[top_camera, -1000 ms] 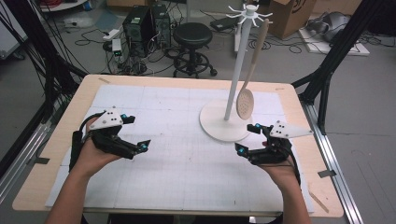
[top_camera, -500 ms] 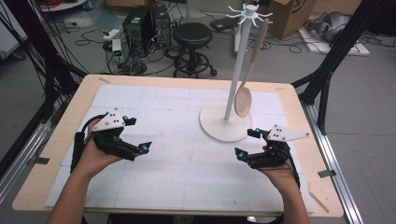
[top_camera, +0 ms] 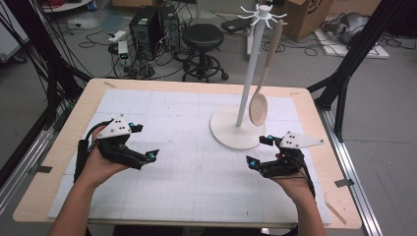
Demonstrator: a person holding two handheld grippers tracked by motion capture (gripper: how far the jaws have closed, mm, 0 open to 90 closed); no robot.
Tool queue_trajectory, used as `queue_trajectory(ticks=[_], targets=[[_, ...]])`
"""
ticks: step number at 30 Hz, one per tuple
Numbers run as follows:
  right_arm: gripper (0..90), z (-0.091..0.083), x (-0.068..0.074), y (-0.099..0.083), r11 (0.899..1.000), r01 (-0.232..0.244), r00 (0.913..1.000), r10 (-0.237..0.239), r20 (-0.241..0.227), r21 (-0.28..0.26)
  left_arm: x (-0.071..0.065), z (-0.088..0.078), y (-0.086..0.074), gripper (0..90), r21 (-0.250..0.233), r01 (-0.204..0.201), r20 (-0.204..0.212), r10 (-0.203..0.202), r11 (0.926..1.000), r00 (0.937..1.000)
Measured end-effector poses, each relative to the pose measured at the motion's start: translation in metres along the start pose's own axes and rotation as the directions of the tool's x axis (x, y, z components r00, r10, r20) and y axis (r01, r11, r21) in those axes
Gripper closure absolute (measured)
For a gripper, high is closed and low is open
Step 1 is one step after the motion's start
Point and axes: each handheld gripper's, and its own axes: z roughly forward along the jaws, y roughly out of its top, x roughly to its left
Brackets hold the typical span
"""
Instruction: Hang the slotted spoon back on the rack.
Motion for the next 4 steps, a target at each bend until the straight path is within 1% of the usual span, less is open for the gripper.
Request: queue_trajectory(ticks=[4], targets=[[12.0, -0.0004, -0.0009, -0.0003, 1.000, -0.002, 1.0000, 0.002, 0.002, 0.002, -0.0003, 0.0012, -0.0007, 1.6, 0.006, 0.002, -0.005, -0.002, 1.0000, 1.0000]])
